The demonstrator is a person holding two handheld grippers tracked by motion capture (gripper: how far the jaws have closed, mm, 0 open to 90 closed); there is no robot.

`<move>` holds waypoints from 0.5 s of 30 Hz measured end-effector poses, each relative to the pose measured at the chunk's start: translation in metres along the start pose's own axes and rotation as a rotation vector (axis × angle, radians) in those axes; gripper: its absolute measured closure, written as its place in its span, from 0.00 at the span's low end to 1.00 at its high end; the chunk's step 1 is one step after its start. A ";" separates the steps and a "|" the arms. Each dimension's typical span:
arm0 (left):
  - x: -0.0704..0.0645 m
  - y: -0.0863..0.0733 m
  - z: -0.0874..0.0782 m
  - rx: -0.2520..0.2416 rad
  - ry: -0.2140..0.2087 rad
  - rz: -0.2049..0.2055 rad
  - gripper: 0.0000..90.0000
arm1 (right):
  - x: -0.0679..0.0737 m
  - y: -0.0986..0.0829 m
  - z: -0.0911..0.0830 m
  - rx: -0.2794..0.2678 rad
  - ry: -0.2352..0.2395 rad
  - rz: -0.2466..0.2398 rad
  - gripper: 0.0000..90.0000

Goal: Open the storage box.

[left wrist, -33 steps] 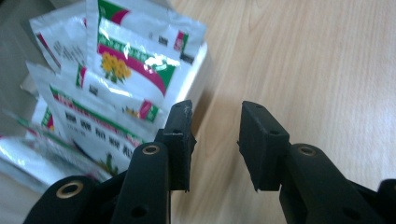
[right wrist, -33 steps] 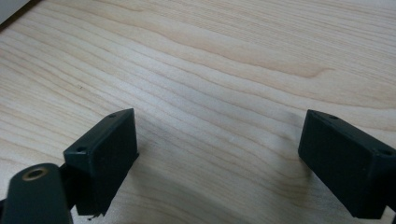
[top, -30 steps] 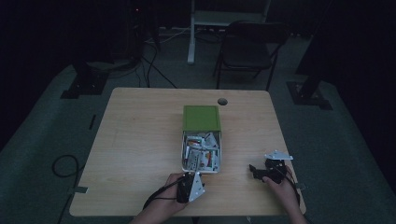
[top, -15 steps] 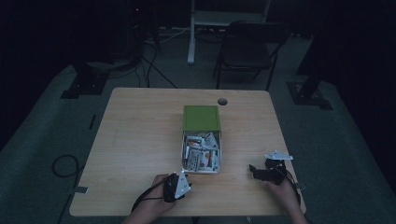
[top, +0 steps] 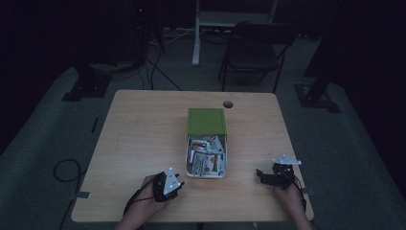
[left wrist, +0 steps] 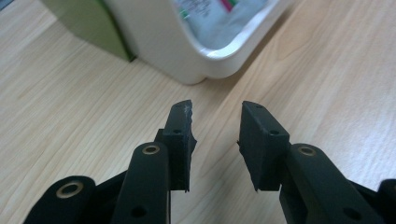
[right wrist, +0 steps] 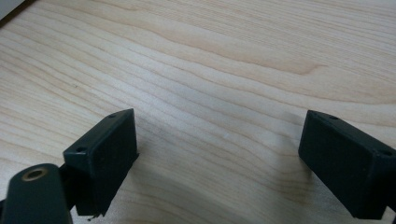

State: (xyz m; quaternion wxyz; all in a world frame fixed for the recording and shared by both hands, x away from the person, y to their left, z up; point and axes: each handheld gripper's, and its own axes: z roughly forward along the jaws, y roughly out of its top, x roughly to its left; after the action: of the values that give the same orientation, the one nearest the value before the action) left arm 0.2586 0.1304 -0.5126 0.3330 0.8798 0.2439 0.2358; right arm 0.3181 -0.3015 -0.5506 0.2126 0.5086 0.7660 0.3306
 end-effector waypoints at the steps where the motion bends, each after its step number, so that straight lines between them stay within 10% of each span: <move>1: 0.002 -0.001 -0.001 0.000 0.001 -0.012 0.72 | 0.000 0.000 0.000 0.000 0.000 0.000 0.12; 15: 0.033 -0.021 -0.011 -0.028 0.049 -0.160 0.71 | 0.000 0.000 0.000 0.000 0.000 0.000 0.12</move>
State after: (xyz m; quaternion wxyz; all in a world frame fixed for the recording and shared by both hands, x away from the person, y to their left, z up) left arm 0.2718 0.1692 -0.5115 0.3570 0.8467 0.3179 0.2334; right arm 0.3185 -0.3016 -0.5505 0.2124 0.5084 0.7662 0.3305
